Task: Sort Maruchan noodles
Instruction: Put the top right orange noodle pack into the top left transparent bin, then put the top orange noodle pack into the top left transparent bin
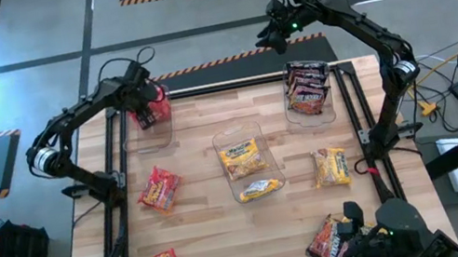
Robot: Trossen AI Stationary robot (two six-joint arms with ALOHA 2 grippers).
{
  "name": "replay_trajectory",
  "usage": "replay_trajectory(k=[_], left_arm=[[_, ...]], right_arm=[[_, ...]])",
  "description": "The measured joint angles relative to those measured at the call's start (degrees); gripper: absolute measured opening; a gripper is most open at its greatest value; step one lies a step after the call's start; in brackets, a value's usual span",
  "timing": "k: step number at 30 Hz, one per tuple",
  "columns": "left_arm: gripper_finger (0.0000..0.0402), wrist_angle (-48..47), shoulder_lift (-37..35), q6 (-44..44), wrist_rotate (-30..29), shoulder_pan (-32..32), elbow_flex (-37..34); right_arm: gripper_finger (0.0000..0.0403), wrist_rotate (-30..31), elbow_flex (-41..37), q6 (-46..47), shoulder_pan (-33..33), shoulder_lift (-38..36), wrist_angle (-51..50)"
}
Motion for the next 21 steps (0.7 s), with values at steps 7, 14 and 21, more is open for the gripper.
replay_trajectory(k=[7, 14, 21], left_arm=[[0.0161, 0.71, -1.37, -2.27, 0.04, -0.46, 1.75], [0.0167, -2.88, -3.7, -5.74, 0.11, -0.46, 5.76], [0.0192, -13.26, -5.41, -19.43, 14.06, -2.41, 11.3]], right_arm=[[0.0215, -0.01, 0.0, 0.0, 0.0, 0.0, 0.02], [0.0215, 0.01, 0.0, -0.02, 0.0, 0.0, 0.02], [0.0215, 0.01, 0.0, 0.0, 0.0, 0.0, 0.02]])
